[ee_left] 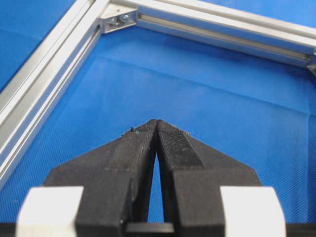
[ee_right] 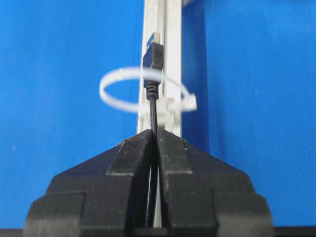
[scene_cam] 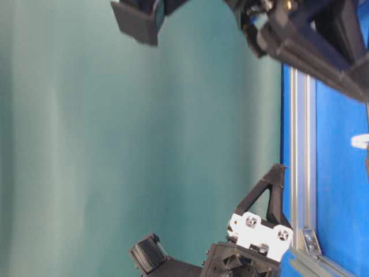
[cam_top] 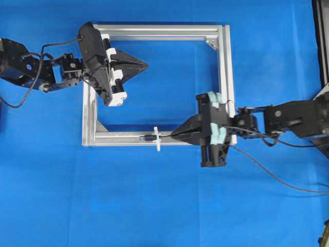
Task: Insert the wire through the string loop located in the center.
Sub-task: 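Push the plug through the loop with the right gripper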
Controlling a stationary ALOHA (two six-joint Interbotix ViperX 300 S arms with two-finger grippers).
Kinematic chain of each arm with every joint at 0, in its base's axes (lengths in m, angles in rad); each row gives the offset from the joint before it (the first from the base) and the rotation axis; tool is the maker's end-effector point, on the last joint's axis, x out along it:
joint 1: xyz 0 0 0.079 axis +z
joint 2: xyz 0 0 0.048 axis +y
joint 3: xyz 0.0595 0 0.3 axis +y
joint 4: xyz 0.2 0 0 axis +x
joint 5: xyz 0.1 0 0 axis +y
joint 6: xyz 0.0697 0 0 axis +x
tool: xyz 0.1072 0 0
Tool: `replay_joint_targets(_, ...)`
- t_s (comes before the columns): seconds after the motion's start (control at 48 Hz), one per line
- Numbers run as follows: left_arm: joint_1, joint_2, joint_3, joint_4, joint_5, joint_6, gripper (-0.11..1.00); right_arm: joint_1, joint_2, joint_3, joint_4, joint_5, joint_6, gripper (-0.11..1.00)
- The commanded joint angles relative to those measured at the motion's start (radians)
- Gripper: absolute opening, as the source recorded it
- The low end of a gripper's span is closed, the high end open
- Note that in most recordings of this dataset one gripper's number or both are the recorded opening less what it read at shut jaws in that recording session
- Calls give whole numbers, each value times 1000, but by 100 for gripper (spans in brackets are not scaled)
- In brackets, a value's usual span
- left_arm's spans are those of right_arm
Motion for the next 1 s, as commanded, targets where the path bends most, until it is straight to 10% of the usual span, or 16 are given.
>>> replay_joint_targets(0.0, -8, -34, -6, 3, -6, 0, 0, 0, 5, -38, 0, -11, -2, -2)
replay_joint_targets(0.979, -52, -34, 2, 2, -5, -2, 0, 0, 40, -84, 0, -11, -2, -2)
